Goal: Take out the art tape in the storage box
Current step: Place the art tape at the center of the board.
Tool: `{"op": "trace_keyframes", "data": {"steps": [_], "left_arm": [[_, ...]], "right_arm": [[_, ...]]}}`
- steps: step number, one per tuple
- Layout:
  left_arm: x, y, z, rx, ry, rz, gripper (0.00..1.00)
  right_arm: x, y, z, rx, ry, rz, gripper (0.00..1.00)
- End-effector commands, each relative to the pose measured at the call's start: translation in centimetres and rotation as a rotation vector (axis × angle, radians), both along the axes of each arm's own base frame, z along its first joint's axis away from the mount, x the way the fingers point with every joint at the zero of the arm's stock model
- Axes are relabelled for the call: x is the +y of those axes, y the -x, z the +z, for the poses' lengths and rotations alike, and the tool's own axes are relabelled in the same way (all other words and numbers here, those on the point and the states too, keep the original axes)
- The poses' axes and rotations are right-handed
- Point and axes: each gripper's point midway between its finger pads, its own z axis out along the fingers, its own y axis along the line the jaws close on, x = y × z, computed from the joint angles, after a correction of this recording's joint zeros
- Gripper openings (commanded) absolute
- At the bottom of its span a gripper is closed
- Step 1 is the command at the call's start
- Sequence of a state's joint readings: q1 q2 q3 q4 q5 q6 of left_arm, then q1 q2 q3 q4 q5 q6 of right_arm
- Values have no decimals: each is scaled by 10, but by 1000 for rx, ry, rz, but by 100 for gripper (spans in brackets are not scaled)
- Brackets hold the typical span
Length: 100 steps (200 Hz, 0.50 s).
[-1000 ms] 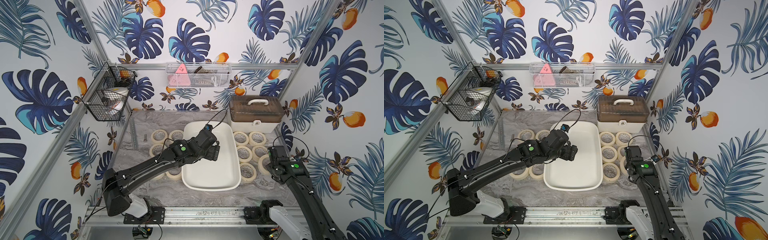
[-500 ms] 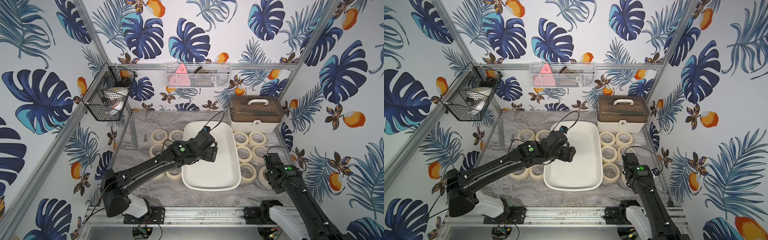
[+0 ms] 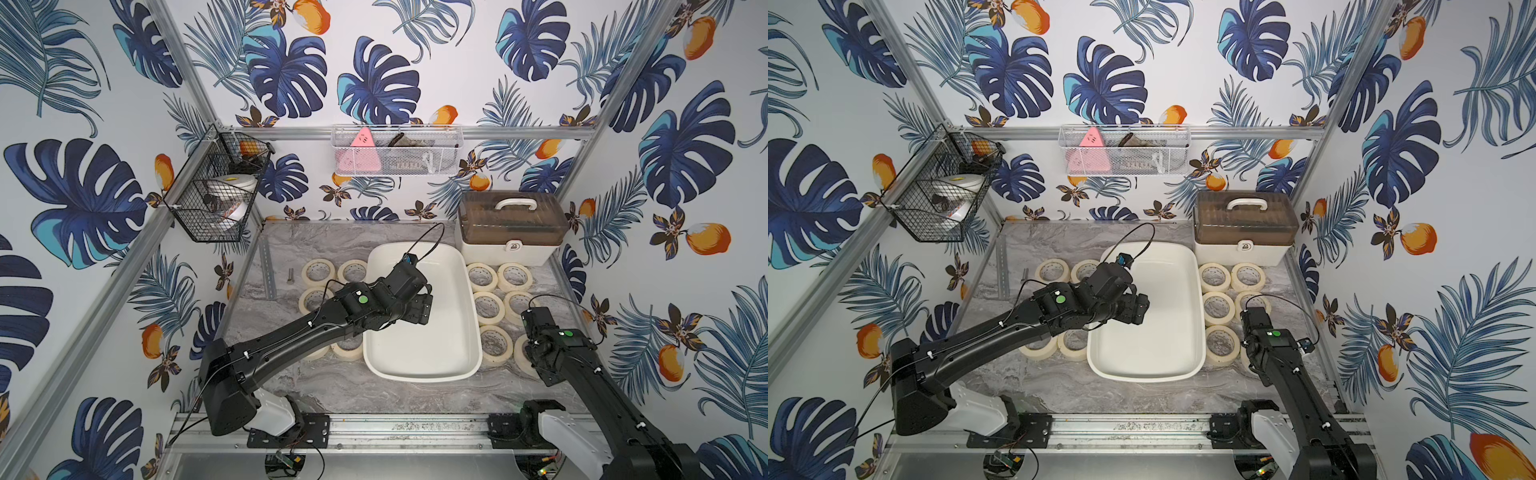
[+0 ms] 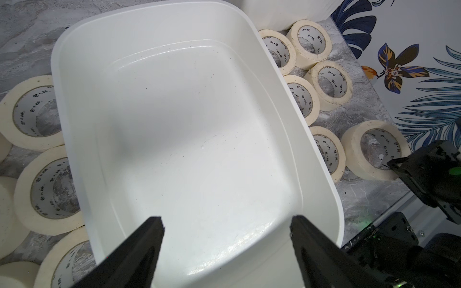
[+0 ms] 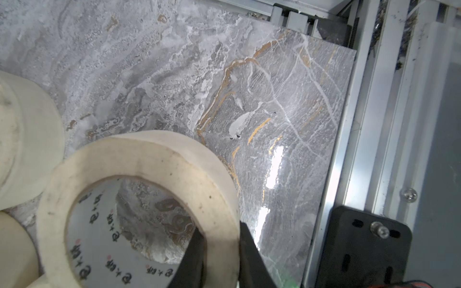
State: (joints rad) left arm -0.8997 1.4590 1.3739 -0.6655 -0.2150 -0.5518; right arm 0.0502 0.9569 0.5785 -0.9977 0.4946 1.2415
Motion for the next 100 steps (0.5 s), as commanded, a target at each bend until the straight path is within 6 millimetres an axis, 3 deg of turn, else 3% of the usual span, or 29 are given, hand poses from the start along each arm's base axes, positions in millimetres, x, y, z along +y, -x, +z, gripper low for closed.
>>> {"op": "trace_keyframes", "data": {"steps": [1, 70, 100], "left_arm": [[0, -2, 4, -8, 14, 10, 88], [2, -1, 4, -4, 15, 17, 88], [3, -1, 3, -5, 12, 18, 88]], "right_arm": [[-2, -13, 0, -36, 16, 8, 0], [-3, -34, -12, -31, 27, 65, 0], [-7, -40, -12, -39, 48, 75, 20]]}}
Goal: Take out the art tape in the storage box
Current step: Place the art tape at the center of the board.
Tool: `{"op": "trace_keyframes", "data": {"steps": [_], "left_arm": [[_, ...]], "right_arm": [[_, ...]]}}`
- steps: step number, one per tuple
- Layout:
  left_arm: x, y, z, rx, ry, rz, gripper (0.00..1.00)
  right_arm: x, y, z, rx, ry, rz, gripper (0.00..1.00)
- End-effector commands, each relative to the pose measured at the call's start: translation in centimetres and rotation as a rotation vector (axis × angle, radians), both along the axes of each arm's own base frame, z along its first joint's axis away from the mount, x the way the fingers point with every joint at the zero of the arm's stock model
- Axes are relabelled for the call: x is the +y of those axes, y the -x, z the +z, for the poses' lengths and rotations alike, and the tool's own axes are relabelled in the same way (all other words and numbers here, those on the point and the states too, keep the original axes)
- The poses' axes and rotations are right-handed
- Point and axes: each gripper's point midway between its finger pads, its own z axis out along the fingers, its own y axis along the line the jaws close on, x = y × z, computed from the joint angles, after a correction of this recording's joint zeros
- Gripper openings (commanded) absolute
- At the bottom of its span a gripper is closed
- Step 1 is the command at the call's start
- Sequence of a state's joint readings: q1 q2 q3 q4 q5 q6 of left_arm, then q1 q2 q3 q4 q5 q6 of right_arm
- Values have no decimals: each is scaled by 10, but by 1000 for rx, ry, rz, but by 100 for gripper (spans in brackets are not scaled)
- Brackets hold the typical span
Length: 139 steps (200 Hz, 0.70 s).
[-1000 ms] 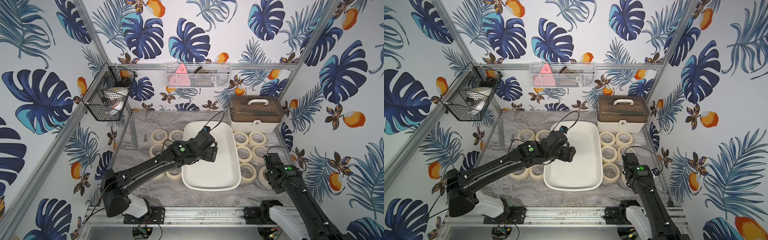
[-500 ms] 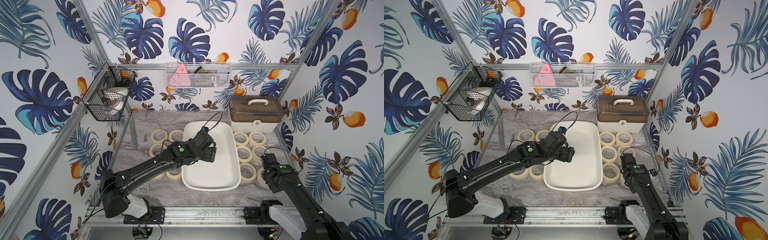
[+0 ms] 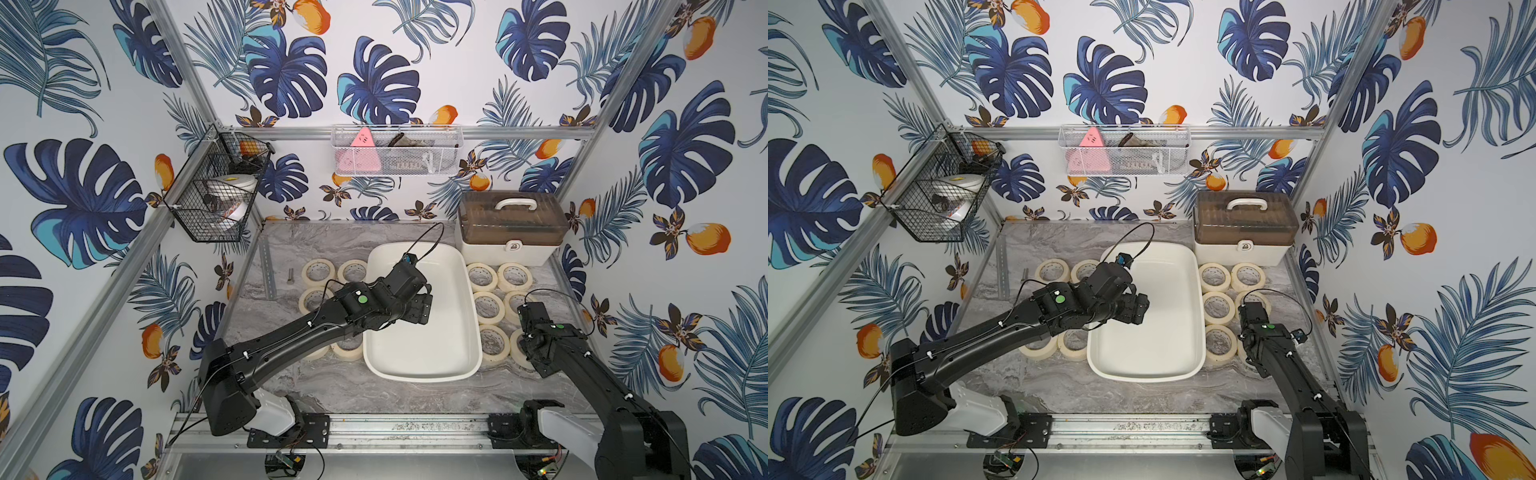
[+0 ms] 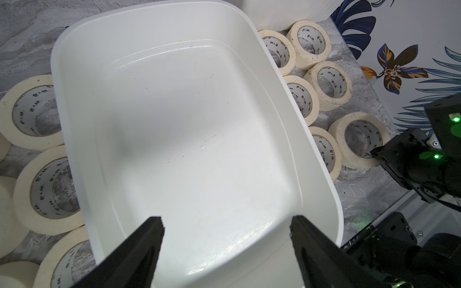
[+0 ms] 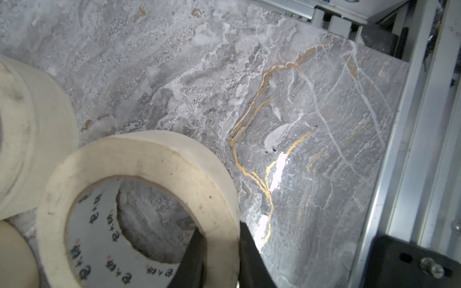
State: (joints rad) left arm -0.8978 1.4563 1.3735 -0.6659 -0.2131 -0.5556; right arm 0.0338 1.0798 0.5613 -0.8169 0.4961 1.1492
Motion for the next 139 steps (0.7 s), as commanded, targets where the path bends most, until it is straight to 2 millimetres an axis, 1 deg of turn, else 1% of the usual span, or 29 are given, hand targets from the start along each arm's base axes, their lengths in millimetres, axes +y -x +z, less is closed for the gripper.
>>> {"op": "trace_keyframes", "data": {"steps": [1, 9, 20, 34, 61, 85, 111, 139], "left_arm": [[2, -1, 2, -6, 7, 14, 88], [2, -1, 2, -6, 8, 15, 88], [3, -1, 2, -5, 7, 16, 88], [3, -1, 2, -4, 9, 15, 88], [3, -1, 4, -8, 7, 16, 88], [5, -2, 5, -11, 7, 19, 88], [6, -2, 5, -12, 4, 21, 88], [9, -5, 8, -23, 0, 28, 88]], "right_arm": [[-5, -12, 4, -42, 35, 11, 21], [-7, -13, 5, -47, 42, 10, 26], [-8, -15, 5, -53, 48, 12, 31], [-8, -18, 6, -57, 51, 14, 34], [-8, -22, 6, -46, 46, 20, 44], [-6, -28, 10, -33, 34, 43, 49], [-2, -37, 23, -38, 20, 99, 58], [5, -52, 44, -64, -5, 182, 68]]}}
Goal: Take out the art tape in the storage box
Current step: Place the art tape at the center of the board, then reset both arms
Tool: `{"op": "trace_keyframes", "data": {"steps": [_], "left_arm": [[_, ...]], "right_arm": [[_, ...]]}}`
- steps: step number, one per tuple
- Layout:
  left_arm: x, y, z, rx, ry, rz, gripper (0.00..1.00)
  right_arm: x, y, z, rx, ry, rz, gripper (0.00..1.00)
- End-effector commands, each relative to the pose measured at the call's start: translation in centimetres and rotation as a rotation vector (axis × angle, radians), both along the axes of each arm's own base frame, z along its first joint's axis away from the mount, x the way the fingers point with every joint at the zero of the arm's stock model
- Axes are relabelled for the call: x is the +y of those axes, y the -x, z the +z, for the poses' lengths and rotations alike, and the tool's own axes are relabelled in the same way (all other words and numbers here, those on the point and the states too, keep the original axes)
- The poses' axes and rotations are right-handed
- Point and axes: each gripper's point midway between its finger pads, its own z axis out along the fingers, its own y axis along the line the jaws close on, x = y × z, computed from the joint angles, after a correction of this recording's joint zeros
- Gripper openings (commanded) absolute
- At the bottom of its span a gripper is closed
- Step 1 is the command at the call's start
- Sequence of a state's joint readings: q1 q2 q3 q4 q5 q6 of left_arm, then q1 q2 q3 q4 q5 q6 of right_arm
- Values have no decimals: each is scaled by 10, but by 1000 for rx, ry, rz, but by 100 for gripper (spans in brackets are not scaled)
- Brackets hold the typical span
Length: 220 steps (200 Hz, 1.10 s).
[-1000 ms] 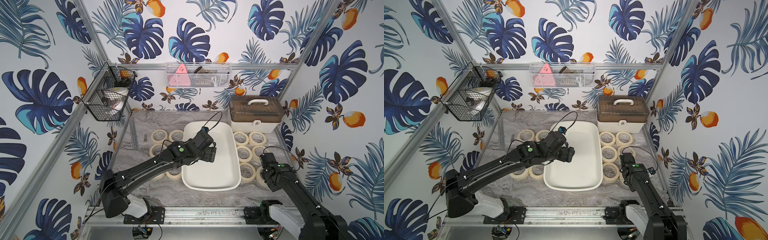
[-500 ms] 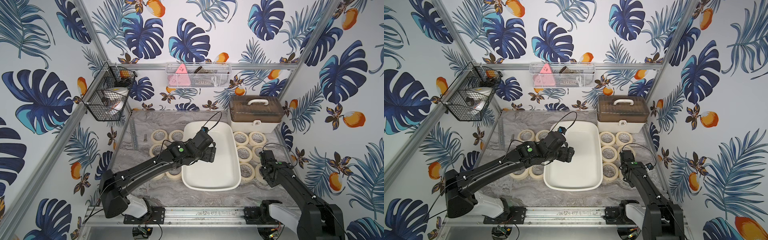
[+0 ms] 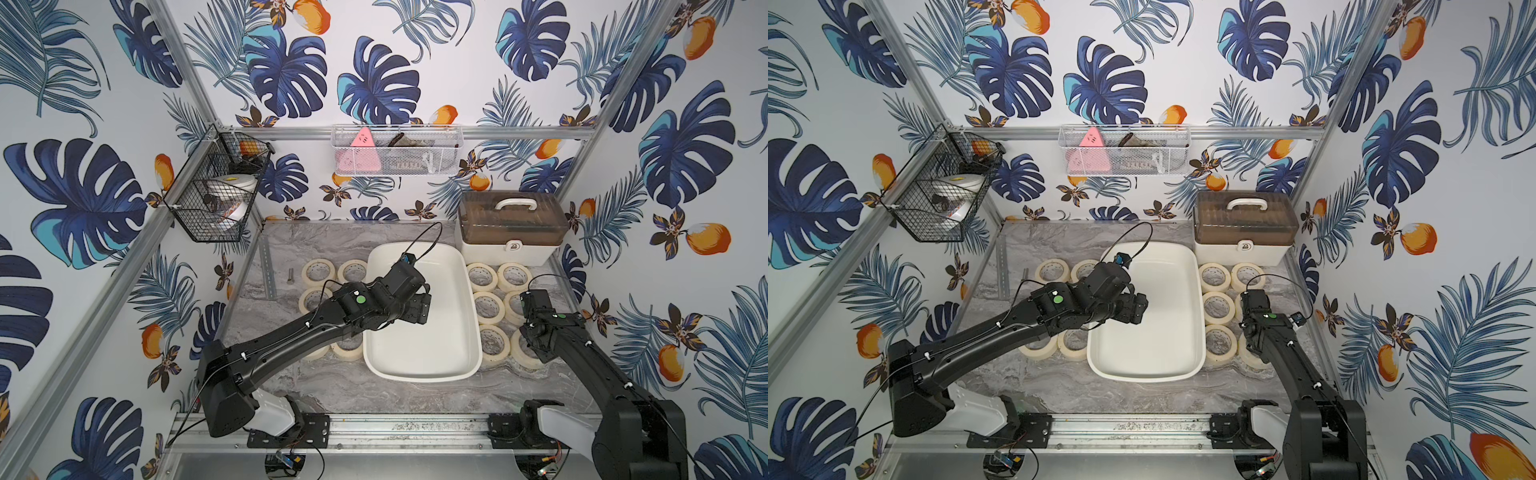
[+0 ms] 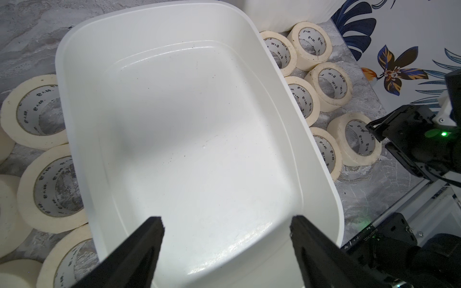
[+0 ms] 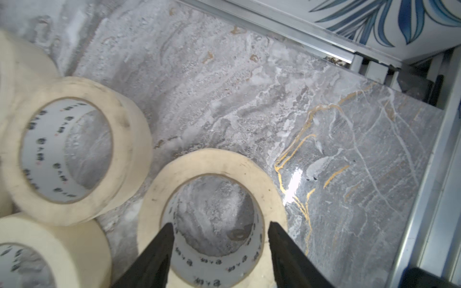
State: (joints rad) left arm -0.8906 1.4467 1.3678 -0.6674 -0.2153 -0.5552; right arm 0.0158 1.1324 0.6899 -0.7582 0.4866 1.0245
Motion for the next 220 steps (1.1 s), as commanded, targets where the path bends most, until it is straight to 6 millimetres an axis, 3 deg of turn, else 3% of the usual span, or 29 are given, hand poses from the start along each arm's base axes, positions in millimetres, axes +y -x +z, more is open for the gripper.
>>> {"op": "trace_keyframes", "data": {"steps": [1, 71, 98, 117, 157, 220], "left_arm": [[5, -4, 7, -21, -1, 21, 88], [28, -30, 29, -129, -22, 79, 89], [50, -46, 40, -224, -57, 125, 91], [74, -58, 46, -304, -80, 197, 99], [122, -81, 34, -409, -164, 310, 99], [231, -100, -24, -519, -264, 601, 99]], "right_arm": [[7, -7, 14, 12, -15, 95, 68], [27, -49, 82, -118, -42, 321, 90], [42, -70, 108, -233, -43, 470, 99], [50, -79, 120, -296, -38, 533, 100], [55, -101, 119, -401, -10, 578, 100], [43, -134, 92, -482, 169, 627, 100]]}}
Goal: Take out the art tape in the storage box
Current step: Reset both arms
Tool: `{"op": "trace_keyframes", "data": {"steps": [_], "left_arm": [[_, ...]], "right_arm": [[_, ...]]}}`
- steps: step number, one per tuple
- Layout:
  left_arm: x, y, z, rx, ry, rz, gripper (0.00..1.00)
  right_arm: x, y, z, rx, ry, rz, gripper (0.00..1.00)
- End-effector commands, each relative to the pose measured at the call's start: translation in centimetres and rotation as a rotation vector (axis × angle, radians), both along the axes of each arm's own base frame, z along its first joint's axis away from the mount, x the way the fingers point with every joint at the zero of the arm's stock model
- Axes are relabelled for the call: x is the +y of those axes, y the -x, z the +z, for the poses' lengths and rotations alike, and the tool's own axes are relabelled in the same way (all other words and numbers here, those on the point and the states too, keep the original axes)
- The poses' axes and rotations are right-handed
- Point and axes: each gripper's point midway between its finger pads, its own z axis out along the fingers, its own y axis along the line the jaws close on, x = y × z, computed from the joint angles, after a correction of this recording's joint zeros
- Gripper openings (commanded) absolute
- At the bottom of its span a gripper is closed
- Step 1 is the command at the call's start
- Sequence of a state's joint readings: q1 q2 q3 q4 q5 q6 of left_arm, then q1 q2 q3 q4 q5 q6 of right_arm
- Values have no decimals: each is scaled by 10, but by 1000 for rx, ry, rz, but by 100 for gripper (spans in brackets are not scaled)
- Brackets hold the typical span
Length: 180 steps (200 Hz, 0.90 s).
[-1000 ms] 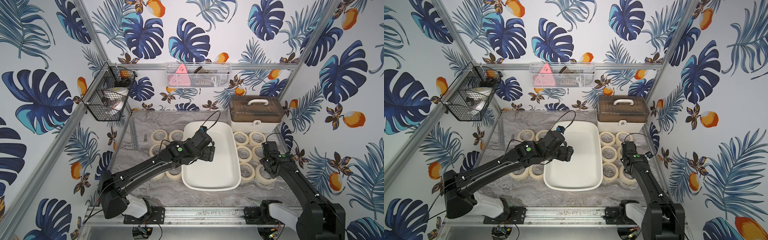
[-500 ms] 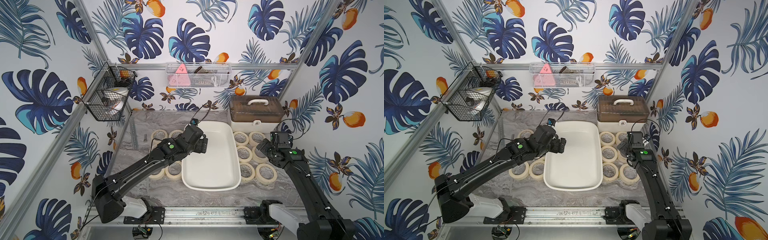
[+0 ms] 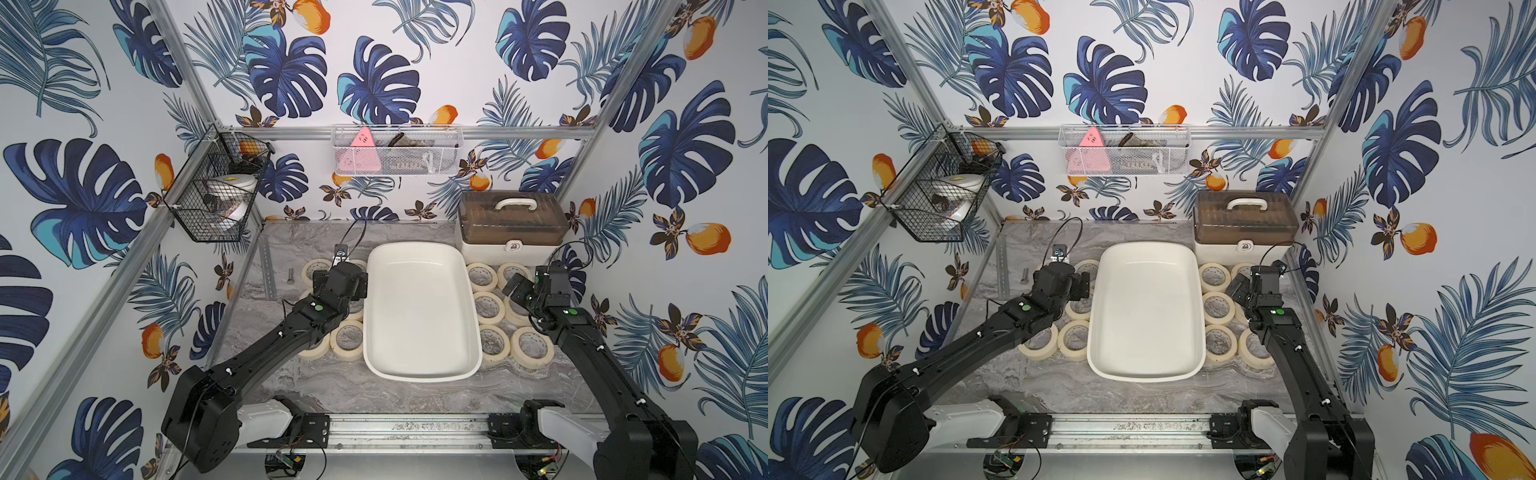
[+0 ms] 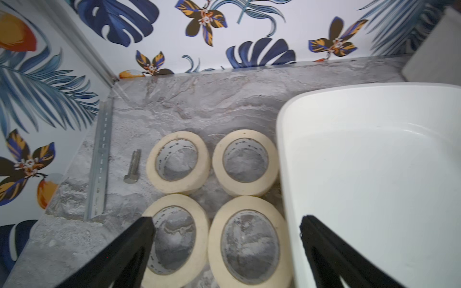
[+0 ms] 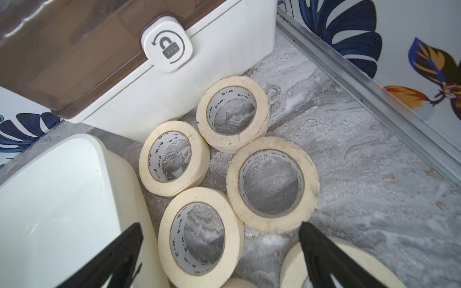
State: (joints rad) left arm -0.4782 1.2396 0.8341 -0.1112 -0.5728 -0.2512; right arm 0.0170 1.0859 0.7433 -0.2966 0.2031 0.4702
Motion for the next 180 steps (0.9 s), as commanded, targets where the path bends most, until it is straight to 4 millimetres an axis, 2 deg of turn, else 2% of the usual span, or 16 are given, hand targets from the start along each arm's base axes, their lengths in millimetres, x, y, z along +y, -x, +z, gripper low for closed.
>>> {"op": "trace_keyframes", "data": {"steps": [1, 22, 49, 81, 111, 147, 180], "left_arm": [[29, -15, 15, -166, -7, 96, 99], [57, -16, -7, -153, -66, 156, 99], [85, -6, -30, -152, -161, 218, 99], [95, -9, -52, -154, -162, 213, 99], [106, -12, -72, -161, -93, 203, 99], [98, -21, -90, -188, -41, 93, 99], [94, -27, -114, -172, -5, 38, 99]], "right_arm": [[-6, -24, 17, -159, 87, 20, 100], [-8, -28, 2, -181, 134, 32, 100], [-12, -32, -11, -209, 194, 40, 100], [-16, -35, -28, -245, 259, 43, 100], [-9, -40, -40, -283, 282, 100, 100], [-6, -49, -54, -300, 298, 124, 100], [1, -55, -68, -321, 299, 169, 100]]}}
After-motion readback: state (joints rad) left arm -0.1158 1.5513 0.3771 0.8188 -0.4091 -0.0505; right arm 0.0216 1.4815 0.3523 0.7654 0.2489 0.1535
